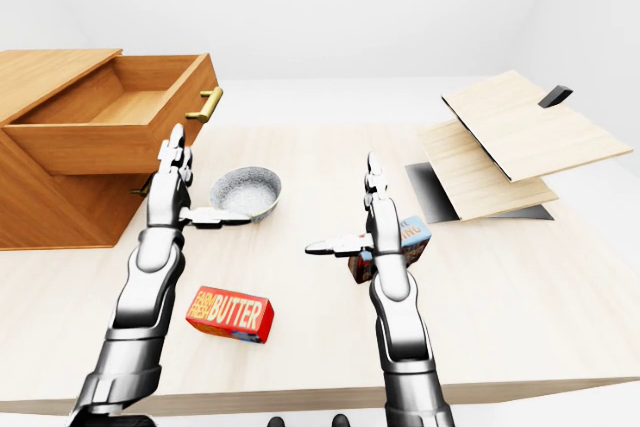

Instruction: Close the top drawer of the cabinet.

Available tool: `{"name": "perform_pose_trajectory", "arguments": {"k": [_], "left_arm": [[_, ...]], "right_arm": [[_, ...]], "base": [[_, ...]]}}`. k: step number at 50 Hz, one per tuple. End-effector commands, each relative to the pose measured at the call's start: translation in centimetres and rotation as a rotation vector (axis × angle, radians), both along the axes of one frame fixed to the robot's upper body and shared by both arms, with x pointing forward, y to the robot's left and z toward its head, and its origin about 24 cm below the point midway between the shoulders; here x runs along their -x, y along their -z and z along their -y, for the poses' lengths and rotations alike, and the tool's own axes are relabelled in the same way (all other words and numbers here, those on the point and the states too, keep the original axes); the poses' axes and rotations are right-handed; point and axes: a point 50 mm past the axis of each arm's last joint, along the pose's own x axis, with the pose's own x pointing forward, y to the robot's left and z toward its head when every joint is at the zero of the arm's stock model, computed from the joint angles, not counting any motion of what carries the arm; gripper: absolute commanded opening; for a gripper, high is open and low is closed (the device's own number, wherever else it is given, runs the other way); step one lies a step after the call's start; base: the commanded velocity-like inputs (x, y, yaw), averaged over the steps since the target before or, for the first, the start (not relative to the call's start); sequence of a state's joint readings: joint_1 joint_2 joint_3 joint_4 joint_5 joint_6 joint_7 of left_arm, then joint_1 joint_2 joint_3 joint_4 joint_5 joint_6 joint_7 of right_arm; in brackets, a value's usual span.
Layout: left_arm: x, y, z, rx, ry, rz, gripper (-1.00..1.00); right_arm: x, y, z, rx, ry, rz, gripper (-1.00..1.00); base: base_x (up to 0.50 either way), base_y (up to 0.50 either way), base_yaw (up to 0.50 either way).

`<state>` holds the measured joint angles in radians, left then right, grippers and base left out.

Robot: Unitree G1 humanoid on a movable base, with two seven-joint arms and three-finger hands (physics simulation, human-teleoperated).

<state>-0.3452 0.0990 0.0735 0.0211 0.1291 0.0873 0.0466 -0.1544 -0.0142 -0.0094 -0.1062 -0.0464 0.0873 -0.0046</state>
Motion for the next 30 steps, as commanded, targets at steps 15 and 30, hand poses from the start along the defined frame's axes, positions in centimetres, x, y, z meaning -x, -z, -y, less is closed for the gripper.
{"name": "perform_pose_trajectory", "arguments": {"k": [15,30], "left_arm": [[-3.8,-0.5,-3.4,-0.164,-0.318,-0.031,1.0],[-3.7,-0.6,-5.3,-0.167,-0.414,-0.027,1.0]], "right_arm": [[-0.1,0.0,0.0,0.001,-0.001,-0.003,1.0],[0.1,0.3,0.1,0.003,-0.001,-0.013,1.0]], "base": [[0.0,0.0,0.0],[0.0,0.0,0.0]]}}
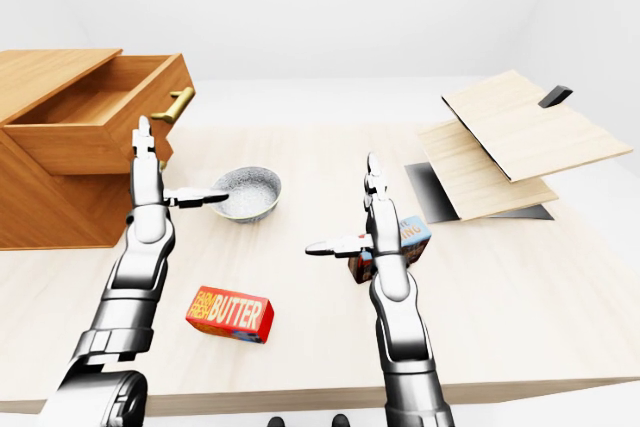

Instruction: Close the top drawer of the cabinet.

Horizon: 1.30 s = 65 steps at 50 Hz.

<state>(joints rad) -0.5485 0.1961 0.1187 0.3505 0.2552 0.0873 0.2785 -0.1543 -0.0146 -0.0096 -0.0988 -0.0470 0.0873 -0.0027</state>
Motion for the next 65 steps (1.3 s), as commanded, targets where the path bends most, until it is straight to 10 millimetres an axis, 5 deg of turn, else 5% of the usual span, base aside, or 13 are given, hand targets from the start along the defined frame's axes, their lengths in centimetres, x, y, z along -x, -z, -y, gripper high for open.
{"name": "perform_pose_trajectory", "arguments": {"k": [1,65], "left_arm": [[0.0,-0.5,-1.8,-0.029,-0.102,0.02,1.0],[0.6,-0.6,-9.4,-0.024,-0.424,-0.005,1.0]], "right_arm": [[0.2,0.2,0.1,0.001,0.001,-0.005,1.0],[0.0,0.3,0.0,0.006,0.001,-0.014,1.0]], "base": [[0.0,0.0,0.0],[0.0,0.0,0.0]]}}
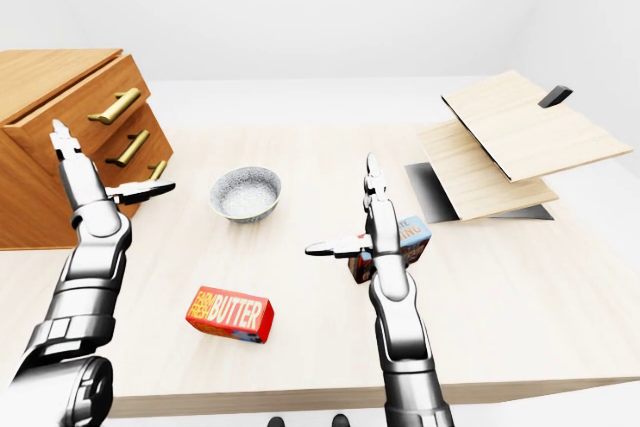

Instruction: Close the top drawer of the cabinet.

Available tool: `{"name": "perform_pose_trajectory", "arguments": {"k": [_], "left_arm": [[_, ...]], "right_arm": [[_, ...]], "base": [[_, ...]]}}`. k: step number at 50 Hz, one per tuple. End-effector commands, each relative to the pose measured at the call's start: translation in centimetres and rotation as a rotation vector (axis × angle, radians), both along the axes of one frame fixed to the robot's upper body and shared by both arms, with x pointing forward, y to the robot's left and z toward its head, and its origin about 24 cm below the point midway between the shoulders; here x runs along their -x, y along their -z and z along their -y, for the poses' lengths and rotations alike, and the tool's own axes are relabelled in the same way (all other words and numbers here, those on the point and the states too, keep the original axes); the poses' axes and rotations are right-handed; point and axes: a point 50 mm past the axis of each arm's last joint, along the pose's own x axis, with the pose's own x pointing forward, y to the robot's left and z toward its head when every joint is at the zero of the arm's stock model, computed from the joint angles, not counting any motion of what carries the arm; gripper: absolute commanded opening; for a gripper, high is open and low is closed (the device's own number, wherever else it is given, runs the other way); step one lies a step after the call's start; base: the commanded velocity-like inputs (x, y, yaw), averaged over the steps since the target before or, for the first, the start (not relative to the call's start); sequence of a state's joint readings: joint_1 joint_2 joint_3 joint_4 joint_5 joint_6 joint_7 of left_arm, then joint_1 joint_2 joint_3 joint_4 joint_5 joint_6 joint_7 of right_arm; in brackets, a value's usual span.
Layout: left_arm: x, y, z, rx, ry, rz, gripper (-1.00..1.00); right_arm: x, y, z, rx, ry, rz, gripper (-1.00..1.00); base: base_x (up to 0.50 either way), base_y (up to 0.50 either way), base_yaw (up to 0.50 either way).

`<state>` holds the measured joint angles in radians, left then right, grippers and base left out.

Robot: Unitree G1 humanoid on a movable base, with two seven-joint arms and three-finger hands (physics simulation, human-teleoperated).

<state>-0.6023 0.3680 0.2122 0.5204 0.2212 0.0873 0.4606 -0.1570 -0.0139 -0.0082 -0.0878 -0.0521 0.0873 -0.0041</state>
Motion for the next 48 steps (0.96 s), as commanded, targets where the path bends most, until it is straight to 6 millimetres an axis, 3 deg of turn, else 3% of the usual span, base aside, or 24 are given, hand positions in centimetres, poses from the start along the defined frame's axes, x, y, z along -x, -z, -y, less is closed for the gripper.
{"name": "perform_pose_trajectory", "arguments": {"k": [1,31,42,48], "left_arm": [[0.2,0.0,-2.0,0.011,-0.086,-0.015,1.0],[0.0,-1.9,-5.1,0.032,-0.187,0.002,1.0],[0.2,-1.1,-4.8,0.04,-0.177,-0.012,1.0],[0.7,-0.9,-3.3,0.06,-0.1,0.032,1.0]], "right_arm": [[0.1,0.2,0.1,0.001,0.0,-0.006,1.0],[0.3,0.2,0.2,0.005,0.0,-0.006,1.0],[0.3,0.3,0.2,0.007,0.0,-0.011,1.0],[0.3,0.4,0.2,0.008,0.0,-0.012,1.0]], "base": [[0.0,0.0,0.0],[0.0,0.0,0.0],[0.0,0.0,0.0],[0.0,0.0,0.0]]}}
